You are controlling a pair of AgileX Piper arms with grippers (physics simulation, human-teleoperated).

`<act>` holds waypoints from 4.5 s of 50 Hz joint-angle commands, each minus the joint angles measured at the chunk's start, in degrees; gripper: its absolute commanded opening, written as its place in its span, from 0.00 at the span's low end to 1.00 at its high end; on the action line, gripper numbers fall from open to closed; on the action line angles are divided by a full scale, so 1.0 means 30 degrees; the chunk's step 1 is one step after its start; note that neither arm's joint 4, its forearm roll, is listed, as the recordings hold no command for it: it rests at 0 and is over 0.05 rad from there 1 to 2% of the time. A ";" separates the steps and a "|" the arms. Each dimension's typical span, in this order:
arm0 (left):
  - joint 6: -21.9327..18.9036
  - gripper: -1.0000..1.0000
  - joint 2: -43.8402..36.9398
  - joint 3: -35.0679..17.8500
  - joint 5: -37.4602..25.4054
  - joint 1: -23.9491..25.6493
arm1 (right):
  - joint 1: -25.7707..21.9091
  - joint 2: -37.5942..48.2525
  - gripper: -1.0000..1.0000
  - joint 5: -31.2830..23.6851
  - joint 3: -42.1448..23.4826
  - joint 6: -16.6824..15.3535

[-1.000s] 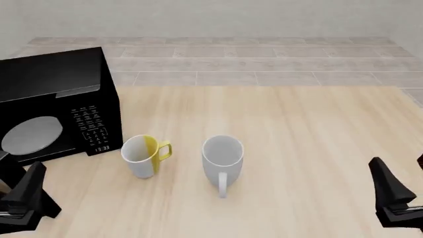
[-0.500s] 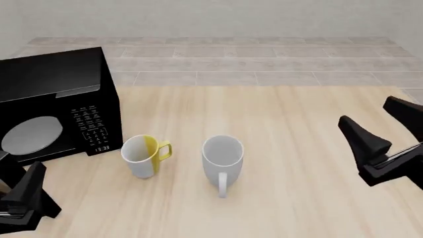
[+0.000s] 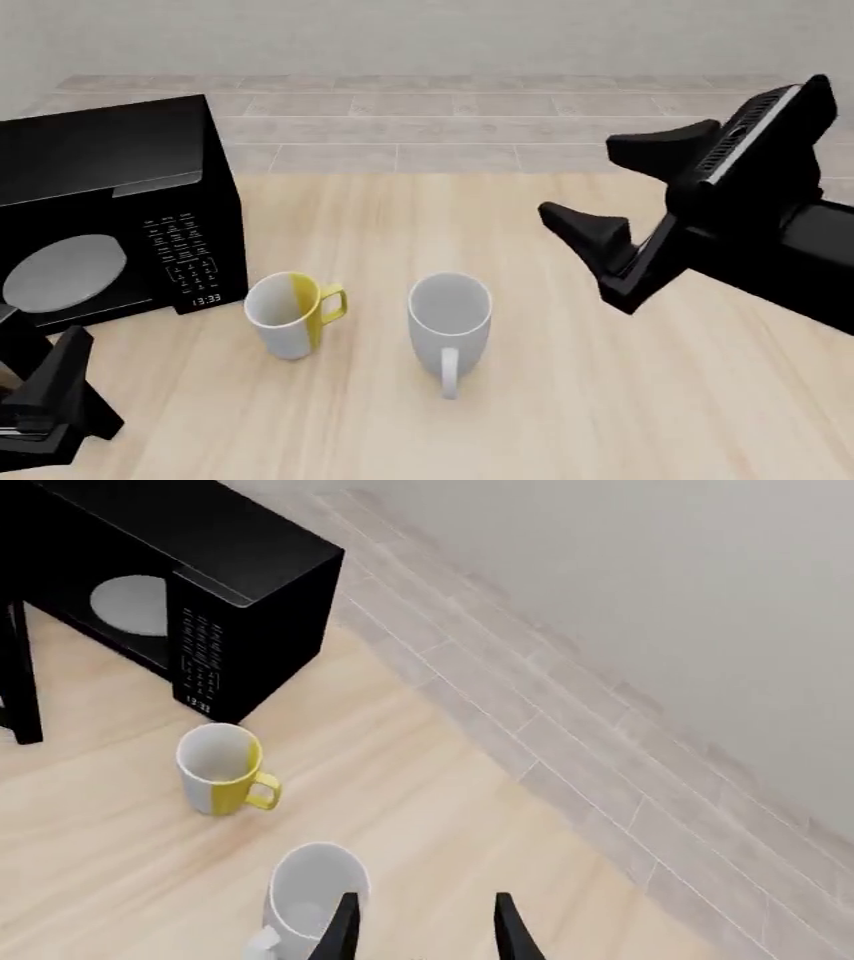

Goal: Put the yellow and white mug to the front of the white mug.

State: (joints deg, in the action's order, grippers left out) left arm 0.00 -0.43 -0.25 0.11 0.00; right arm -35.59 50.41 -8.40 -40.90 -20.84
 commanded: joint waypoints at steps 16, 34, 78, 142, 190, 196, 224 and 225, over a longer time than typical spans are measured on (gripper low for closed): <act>0.0000 1.00 0.0000 0.0000 0.0000 0.0000 | -0.5360 0.6121 1.00 -0.5501 -0.6128 -0.2388; 0.0000 1.00 0.0000 0.0000 0.0000 0.0000 | -0.6195 0.9662 1.00 -0.6999 -0.9641 -0.3621; 0.0000 1.00 0.0000 0.0000 0.0000 0.0000 | -0.4653 1.6429 1.00 -0.4258 -1.0239 -0.6772; 0.0000 1.00 0.0000 0.0000 0.0000 0.0000 | -0.4516 2.0667 1.00 -0.3608 -1.2874 -0.8130; 0.0000 1.00 0.0000 0.0000 0.0000 0.0000 | -0.4352 2.3211 1.00 -0.2662 -1.3870 -0.8757; 0.0000 1.00 0.0000 0.0000 0.0000 0.0000 | -0.4417 2.3335 1.00 -0.2706 -1.3996 -0.8691; 0.0000 1.00 0.0000 0.0000 0.0000 0.0000 | -0.4289 2.4120 1.00 -0.2631 -1.4285 -0.8506; 0.0000 1.00 0.0000 0.0000 0.0000 0.0000 | -0.4292 2.4133 1.00 -0.2644 -1.4302 -0.8474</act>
State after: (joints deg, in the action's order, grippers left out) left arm 0.00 -0.43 -0.25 0.11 0.00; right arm -48.53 122.07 -16.33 -83.47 -46.60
